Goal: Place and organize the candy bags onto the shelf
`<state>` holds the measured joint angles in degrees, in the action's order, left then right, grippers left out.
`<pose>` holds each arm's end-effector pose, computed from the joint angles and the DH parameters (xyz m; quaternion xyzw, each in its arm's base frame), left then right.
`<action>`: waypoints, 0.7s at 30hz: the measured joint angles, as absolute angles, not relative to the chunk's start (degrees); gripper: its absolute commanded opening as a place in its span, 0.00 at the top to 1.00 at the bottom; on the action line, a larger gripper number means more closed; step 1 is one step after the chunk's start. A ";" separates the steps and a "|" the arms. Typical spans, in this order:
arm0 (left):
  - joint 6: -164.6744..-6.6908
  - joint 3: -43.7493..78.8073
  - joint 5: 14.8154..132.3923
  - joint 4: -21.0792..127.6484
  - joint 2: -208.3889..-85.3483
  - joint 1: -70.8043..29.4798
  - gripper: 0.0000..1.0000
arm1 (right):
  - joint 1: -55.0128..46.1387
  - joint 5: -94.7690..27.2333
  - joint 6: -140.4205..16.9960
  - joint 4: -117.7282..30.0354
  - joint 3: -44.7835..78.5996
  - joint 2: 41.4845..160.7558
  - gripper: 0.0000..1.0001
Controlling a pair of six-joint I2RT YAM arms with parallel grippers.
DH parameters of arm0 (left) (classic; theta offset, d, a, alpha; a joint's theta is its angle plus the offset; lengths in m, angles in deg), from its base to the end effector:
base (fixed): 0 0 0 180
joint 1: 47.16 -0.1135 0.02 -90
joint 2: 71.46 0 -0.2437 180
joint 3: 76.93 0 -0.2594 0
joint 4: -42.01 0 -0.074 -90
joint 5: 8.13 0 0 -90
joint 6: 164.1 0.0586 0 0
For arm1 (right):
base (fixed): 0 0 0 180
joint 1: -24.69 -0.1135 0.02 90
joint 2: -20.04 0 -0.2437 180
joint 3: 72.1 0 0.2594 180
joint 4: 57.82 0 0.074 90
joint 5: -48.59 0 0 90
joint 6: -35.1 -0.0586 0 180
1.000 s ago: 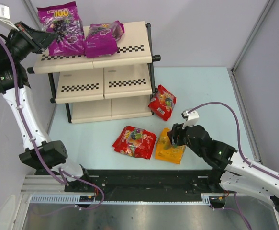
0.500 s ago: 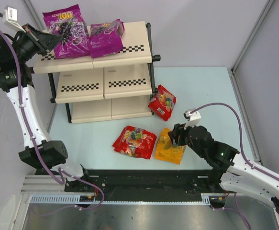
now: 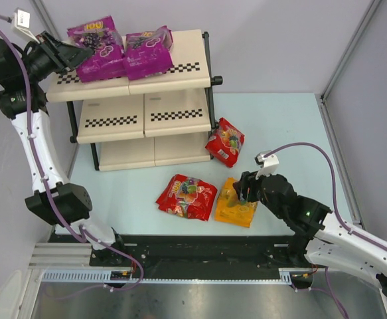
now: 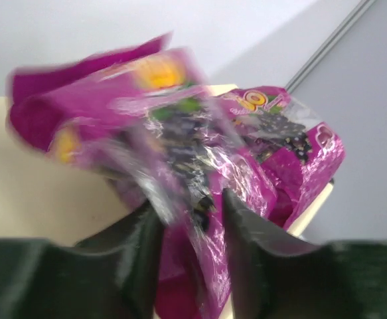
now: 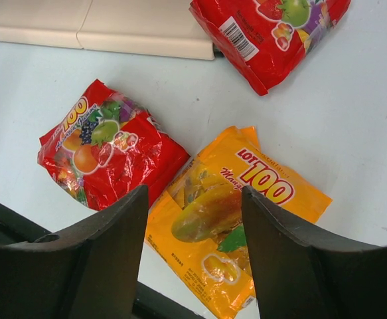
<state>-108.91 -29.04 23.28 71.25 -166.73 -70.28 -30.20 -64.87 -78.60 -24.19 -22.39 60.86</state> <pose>0.3448 0.0929 0.5255 0.0439 0.6809 -0.3875 0.6200 0.1387 0.1566 0.2594 -0.1161 0.8237 0.2019 0.5170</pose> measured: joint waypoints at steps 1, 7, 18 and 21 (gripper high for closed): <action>-108.82 -29.06 23.02 71.14 -166.86 -70.25 0.38 | -30.18 -64.87 -78.60 -24.19 -22.39 60.88 0.37; -108.54 -29.06 22.53 71.16 -167.16 -70.17 0.00 | -30.03 -64.87 -78.60 -24.17 -22.39 60.92 0.36; -105.15 -29.24 26.97 76.60 -166.14 -70.93 0.00 | -29.94 -66.45 -76.68 -23.45 -21.76 57.34 0.36; -104.39 -29.26 29.59 78.33 -164.80 -71.54 0.00 | -29.92 -70.71 -74.47 -21.52 -16.38 58.50 0.34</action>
